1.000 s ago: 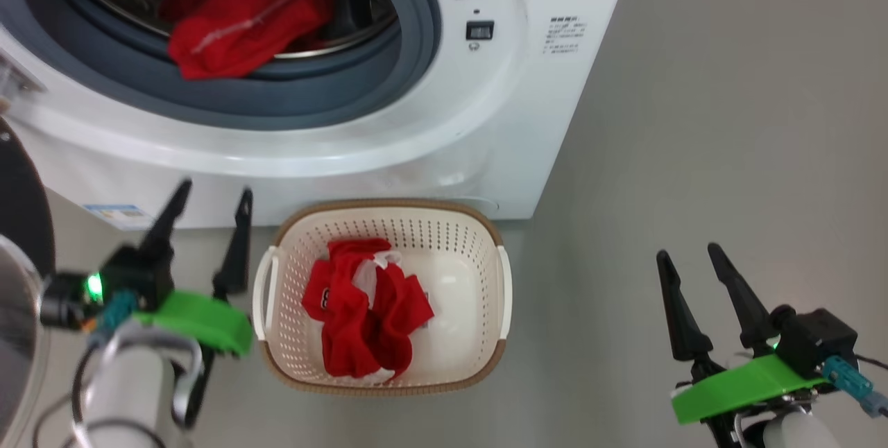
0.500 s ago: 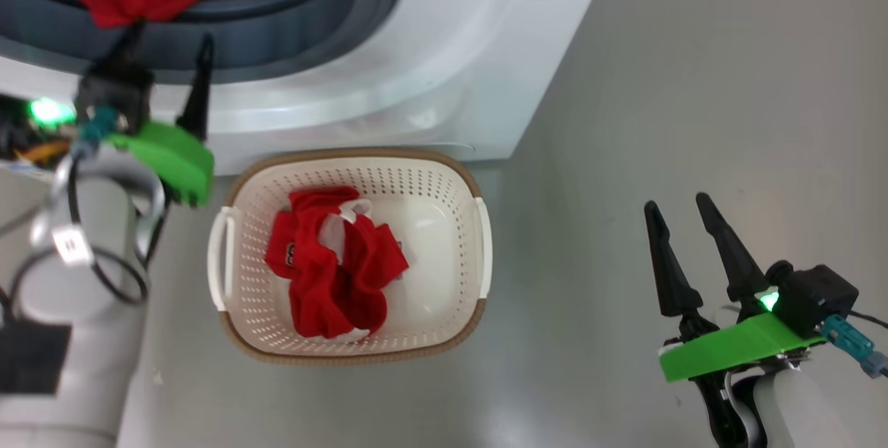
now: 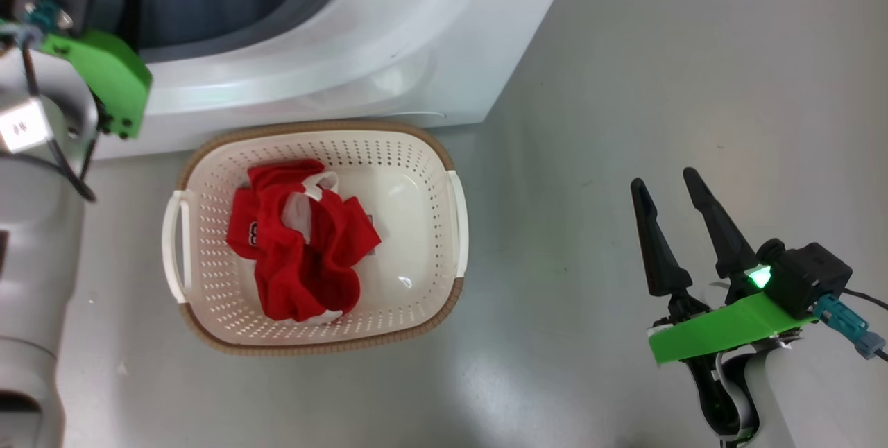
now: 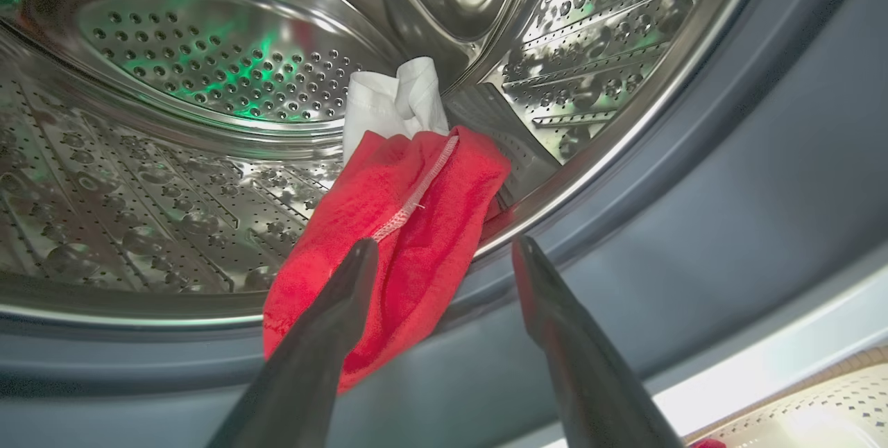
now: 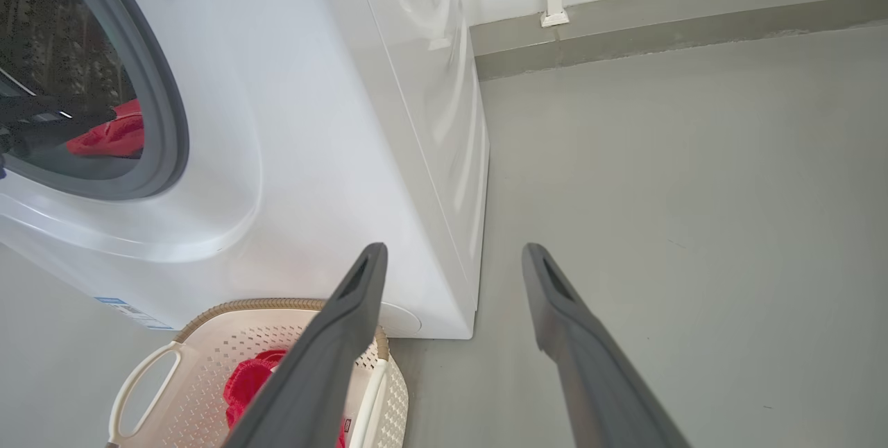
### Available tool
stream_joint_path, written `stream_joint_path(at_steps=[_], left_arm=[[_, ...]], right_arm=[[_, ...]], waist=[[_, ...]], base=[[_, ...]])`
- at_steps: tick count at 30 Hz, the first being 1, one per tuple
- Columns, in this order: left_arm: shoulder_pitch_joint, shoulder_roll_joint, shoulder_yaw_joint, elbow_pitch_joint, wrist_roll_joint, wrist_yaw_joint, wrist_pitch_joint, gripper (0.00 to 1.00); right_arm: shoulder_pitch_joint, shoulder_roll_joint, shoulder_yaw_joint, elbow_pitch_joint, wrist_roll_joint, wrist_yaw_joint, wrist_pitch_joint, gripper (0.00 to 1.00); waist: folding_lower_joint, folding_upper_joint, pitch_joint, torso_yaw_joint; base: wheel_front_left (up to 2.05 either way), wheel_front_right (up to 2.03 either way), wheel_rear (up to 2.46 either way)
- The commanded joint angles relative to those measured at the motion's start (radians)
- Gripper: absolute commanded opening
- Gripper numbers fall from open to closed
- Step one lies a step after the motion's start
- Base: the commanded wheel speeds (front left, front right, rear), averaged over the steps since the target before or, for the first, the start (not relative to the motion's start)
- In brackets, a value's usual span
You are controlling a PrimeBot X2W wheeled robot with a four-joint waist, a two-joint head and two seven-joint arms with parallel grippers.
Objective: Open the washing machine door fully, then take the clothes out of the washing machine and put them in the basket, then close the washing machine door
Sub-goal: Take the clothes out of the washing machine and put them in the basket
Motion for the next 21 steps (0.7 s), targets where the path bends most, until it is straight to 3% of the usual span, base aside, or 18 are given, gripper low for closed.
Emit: stream_joint_path(at_steps=[1,21], left_arm=[[-0.03,0.054,0.009,-0.005,0.007,0.011,0.0,1.0],[-0.151,0.134,-0.044,0.105,0.013,0.013,0.071,1.0]], right_arm=[[-0.007,-0.004,0.026,-0.026,0.01,0.003,-0.006,1.0],[-0.038,-0.004,0.051,-0.036,0.037,0.003,-0.006,1.0]], waist=[[0.0,-0.0001,0.013,-0.01],[0.0,-0.0001,0.088,-0.066]], base=[[0.0,0.0,0.0],[0.0,0.0,0.0]])
